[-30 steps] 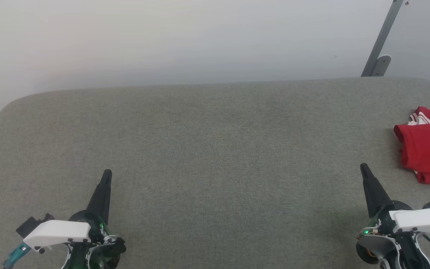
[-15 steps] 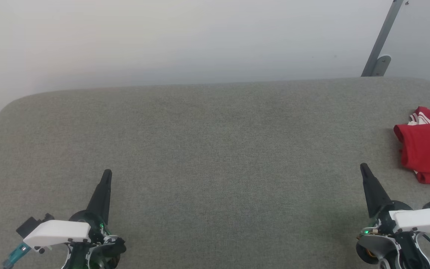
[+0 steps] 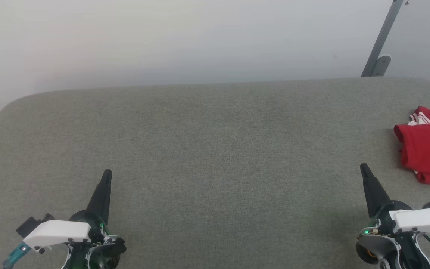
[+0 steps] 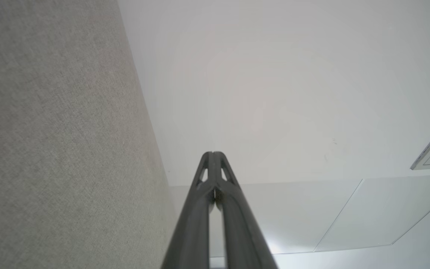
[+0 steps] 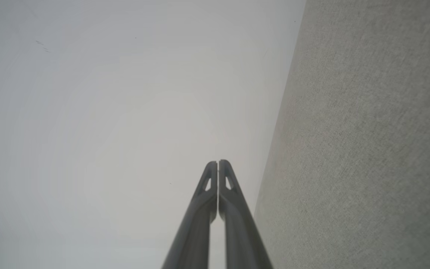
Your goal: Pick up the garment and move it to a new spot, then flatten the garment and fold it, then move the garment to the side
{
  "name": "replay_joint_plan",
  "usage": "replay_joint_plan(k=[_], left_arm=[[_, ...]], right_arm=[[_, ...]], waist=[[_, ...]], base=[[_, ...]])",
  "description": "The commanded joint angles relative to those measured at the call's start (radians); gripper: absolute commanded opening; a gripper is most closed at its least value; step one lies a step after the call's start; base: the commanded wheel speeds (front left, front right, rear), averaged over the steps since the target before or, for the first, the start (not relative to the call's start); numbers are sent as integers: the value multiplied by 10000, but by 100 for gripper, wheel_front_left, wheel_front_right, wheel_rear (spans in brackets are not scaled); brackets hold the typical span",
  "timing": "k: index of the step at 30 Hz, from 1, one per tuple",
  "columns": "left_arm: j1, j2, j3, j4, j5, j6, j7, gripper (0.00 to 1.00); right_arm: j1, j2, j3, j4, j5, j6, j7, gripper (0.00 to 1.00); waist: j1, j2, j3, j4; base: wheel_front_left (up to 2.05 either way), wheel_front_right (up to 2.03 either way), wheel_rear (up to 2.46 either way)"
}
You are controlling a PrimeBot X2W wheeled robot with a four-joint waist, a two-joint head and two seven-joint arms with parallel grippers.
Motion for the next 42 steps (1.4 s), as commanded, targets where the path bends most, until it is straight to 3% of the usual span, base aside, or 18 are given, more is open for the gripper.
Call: replay_joint_plan(k=[1, 42], left_arm=[[-108, -26, -1, -4, -32, -28, 30, 0], [-107, -26, -4, -5, -34, -29, 29, 0]], right_arm=[[-49, 37, -10, -31, 39, 0, 20, 0], [-49, 37, -7, -32, 41, 0, 18, 0]], waist=[[0, -1, 0, 0], [0, -1, 0, 0]], base=[[0, 0, 0], [0, 0, 0]])
